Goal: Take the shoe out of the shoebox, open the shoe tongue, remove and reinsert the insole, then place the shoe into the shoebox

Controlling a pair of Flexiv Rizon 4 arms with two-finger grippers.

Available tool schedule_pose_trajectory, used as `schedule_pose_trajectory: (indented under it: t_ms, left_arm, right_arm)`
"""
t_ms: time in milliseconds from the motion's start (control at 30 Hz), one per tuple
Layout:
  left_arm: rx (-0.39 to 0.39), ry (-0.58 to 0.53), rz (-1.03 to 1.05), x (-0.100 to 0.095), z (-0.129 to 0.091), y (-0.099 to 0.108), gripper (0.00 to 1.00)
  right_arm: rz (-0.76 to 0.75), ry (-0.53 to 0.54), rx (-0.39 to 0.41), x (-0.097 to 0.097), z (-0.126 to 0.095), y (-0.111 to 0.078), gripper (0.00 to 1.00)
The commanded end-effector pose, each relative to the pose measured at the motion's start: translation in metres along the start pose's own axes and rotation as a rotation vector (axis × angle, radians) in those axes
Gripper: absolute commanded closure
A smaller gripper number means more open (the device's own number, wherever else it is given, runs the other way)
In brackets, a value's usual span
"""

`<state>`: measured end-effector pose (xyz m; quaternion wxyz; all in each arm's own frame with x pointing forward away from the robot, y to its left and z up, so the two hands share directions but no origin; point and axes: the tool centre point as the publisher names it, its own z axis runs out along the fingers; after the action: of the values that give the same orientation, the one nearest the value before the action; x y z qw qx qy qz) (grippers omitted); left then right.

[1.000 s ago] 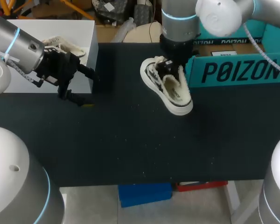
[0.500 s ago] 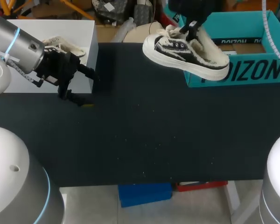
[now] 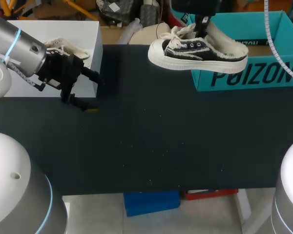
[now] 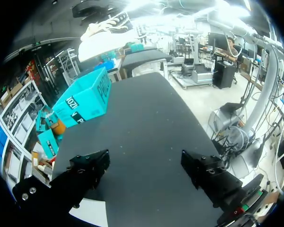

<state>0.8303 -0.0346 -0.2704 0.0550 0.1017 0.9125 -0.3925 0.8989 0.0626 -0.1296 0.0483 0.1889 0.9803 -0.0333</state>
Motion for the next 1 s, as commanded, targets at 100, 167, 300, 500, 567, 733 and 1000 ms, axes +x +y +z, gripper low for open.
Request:
schedule_pose_trajectory:
  t_ms: [100, 167, 300, 500, 567, 733, 1000]
  left_arm:
    - [-0.002, -0.005, 0.002, 0.001, 0.001, 0.0, 0.0]
    - [-0.002, -0.005, 0.002, 0.001, 0.001, 0.0, 0.0]
    - [-0.002, -0.005, 0.002, 0.001, 0.001, 0.0, 0.0]
    - [-0.002, -0.005, 0.002, 0.001, 0.001, 0.0, 0.0]
    - [-0.002, -0.005, 0.002, 0.001, 0.001, 0.0, 0.0]
    - [-0.002, -0.005, 0.002, 0.001, 0.001, 0.0, 0.0]
    - [-0.002, -0.005, 0.002, 0.001, 0.001, 0.0, 0.0]
  right_arm:
    - [-0.077, -0.031, -0.034, -0.031, 0.013, -0.007, 1.0]
    - [-0.109, -0.031, -0.037, -0.048, 0.02, -0.011, 1.0]
    - [-0.162, -0.029, -0.03, -0.086, 0.031, -0.024, 1.0]
    - [-0.223, -0.038, -0.024, -0.15, 0.044, -0.042, 1.0]
    - [-0.244, -0.039, -0.019, -0.17, 0.049, -0.048, 1.0]
    - [-0.268, -0.046, -0.017, -0.217, 0.062, -0.057, 1.0]
    - [-0.25, -0.043, -0.023, -0.256, 0.097, -0.074, 1.0]
